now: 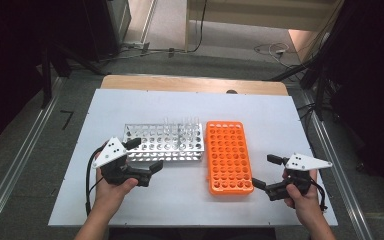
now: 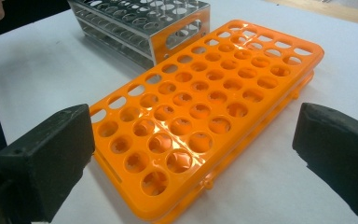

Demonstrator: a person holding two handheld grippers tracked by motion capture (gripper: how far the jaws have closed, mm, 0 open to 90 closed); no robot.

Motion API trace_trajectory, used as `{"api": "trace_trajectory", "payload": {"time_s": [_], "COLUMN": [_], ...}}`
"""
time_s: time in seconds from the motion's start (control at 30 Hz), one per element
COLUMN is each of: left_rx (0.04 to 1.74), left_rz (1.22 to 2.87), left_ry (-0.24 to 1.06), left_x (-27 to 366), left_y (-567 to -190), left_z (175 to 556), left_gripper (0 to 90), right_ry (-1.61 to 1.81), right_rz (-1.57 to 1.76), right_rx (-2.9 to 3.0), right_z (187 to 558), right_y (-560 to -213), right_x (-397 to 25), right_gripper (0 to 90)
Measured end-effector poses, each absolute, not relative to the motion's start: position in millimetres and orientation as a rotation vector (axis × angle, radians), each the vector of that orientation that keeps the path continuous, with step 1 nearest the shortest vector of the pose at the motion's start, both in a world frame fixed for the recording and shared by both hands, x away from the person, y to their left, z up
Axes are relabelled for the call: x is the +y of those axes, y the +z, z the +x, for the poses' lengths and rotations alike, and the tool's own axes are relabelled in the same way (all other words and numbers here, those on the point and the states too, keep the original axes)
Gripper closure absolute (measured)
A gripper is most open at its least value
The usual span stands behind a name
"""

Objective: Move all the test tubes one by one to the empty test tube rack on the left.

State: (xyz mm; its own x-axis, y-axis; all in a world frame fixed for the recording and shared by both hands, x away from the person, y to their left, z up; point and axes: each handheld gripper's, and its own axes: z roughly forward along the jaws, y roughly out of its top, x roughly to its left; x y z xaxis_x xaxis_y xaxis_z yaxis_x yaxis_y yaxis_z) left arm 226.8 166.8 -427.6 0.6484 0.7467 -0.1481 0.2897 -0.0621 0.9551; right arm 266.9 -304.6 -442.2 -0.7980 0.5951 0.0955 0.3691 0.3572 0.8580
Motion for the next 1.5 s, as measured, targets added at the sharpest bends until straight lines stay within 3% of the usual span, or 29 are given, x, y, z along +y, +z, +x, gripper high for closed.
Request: {"api": "trace_trajectory", "payload": {"time_s": [0.7, 1.5], "left_rx": [0.886, 0.94], "left_rz": [1.624, 1.589], "left_ry": [0.505, 0.517], "left_x": [207, 231], "left_y": [-444, -461], "left_z": [203, 207], "left_gripper": [0.0, 0.0], "right_ry": [1.399, 1.411], "right_rz": [0.921, 1.052], "right_rx": [2.346, 2.236], "right_z": [272, 286], "right_y": [-446, -459], "right_x": [-318, -351], "right_gripper": [0.0, 0.0]}}
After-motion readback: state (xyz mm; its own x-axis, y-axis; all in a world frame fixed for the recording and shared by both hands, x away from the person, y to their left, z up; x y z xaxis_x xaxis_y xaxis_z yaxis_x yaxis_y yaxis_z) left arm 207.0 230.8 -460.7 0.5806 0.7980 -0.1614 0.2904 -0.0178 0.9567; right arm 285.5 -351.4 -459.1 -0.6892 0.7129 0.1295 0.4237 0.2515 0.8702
